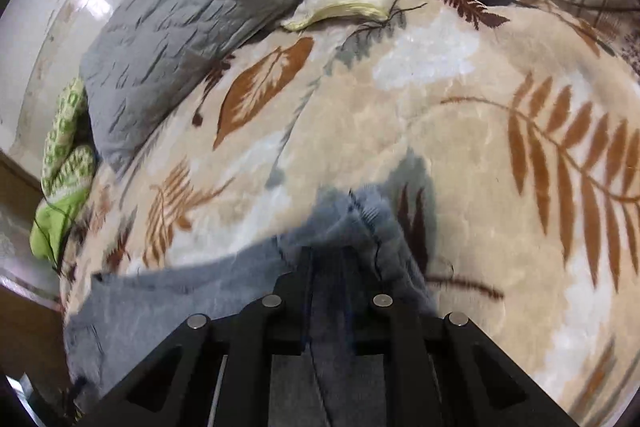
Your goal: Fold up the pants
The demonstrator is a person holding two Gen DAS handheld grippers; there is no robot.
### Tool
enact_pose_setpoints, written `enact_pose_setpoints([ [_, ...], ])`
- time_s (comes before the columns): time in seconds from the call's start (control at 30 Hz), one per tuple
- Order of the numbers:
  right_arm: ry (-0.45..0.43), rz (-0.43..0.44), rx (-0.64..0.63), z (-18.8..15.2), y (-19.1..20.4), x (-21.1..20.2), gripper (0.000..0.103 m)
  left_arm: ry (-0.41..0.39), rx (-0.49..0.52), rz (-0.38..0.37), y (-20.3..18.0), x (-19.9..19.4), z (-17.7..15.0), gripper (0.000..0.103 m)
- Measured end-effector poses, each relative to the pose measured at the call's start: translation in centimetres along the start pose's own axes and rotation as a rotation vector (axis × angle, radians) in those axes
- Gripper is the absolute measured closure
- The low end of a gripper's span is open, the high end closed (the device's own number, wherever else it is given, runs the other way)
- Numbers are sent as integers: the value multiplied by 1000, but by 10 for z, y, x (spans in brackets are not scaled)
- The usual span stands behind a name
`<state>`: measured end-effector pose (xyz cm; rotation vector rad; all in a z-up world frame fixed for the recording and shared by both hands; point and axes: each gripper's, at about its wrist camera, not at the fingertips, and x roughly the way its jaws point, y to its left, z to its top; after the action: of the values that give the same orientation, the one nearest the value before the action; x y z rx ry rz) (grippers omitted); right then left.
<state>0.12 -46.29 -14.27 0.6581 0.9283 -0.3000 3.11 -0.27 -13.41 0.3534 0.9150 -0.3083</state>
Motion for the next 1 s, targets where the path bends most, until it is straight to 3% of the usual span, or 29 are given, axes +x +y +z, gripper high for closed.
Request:
enact_pose_setpoints([
  [0.2,-114,27,50,6,-3,-24,87,-15,-22,3,6,-6,-1,0],
  [0.33,-189,147,63,-8,-9,-73,85,-67,-66,-24,13,-18,0,0],
  [0.4,-212,210,90,-22,-17,-99,73,-92,-64,-40,12,-23,0,0],
  [0.43,-224,233,97,-30,-20,-110,57,-103,-57,-39,10,-25,0,0],
  [0.47,-243,253,109,-39,-25,-120,33,-115,-46,-33,8,-27,0,0],
  [0.53,-296,290,157,-60,-36,-138,24,-140,-17,-23,2,-32,1,0],
  [0.63,-274,361,209,-86,-51,-148,24,-168,24,-19,-6,-37,1,0],
  [0.77,-203,370,245,-106,-59,-144,24,-183,36,-41,-13,-42,0,0],
  [1.0,-160,366,163,-108,-34,-127,24,-108,22,-129,-46,-33,2,0],
])
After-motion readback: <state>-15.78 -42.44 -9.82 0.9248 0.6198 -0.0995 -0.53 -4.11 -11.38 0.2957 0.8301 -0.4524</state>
